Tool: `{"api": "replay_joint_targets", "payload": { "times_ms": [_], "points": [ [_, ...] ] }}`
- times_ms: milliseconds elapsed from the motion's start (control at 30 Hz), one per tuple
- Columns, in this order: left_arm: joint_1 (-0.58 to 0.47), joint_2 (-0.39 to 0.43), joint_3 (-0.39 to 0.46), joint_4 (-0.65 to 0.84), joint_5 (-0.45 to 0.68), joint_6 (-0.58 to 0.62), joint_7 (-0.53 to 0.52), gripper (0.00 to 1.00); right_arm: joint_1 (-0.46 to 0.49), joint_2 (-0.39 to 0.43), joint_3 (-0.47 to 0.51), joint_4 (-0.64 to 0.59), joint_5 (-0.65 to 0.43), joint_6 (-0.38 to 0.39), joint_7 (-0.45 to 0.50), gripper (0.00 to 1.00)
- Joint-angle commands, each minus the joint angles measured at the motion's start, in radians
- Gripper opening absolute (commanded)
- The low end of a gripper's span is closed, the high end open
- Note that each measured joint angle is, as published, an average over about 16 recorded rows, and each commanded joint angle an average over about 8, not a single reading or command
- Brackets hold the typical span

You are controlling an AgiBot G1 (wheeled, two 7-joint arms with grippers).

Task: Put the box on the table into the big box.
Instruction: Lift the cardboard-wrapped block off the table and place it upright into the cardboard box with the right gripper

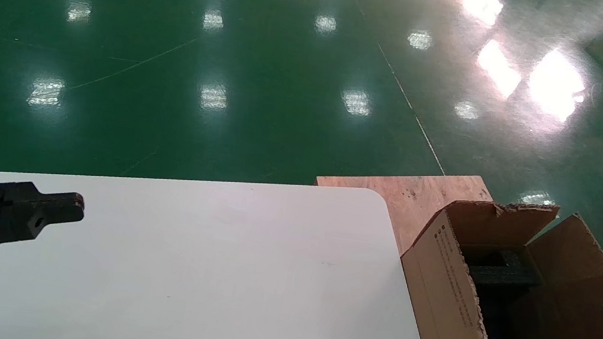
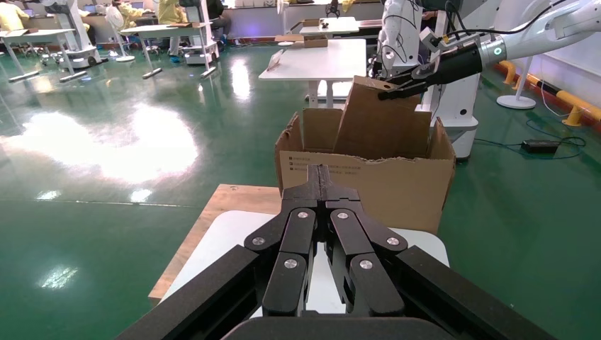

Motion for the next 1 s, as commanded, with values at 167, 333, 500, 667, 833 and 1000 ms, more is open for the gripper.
{"api": "replay_joint_targets", "payload": {
  "times_ms": [167, 333, 500, 667, 833, 1000],
  "points": [
    [0.000, 0.000, 0.000, 0.000, 0.000, 0.000, 0.000, 0.00, 0.006, -0.003, -0.005, -0.010, -0.001, -0.005, -0.001, 0.00],
    [0.000, 0.000, 0.000, 0.000, 0.000, 0.000, 0.000, 0.00, 0.004, -0.002, -0.004, -0.006, -0.001, -0.003, -0.001, 0.00],
    [0.000, 0.000, 0.000, 0.000, 0.000, 0.000, 0.000, 0.00, 0.002, 0.000, -0.002, -0.003, -0.001, -0.001, -0.001, 0.00],
    [0.000, 0.000, 0.000, 0.000, 0.000, 0.000, 0.000, 0.00, 0.000, -0.001, 0.000, -0.003, -0.001, 0.002, -0.001, 0.00],
    [0.000, 0.000, 0.000, 0.000, 0.000, 0.000, 0.000, 0.00, 0.002, -0.006, 0.005, -0.019, 0.002, 0.011, 0.001, 0.00],
    [0.000, 0.000, 0.000, 0.000, 0.000, 0.000, 0.000, 0.00, 0.020, -0.012, 0.001, -0.045, 0.009, 0.024, 0.010, 0.00]
  ]
}}
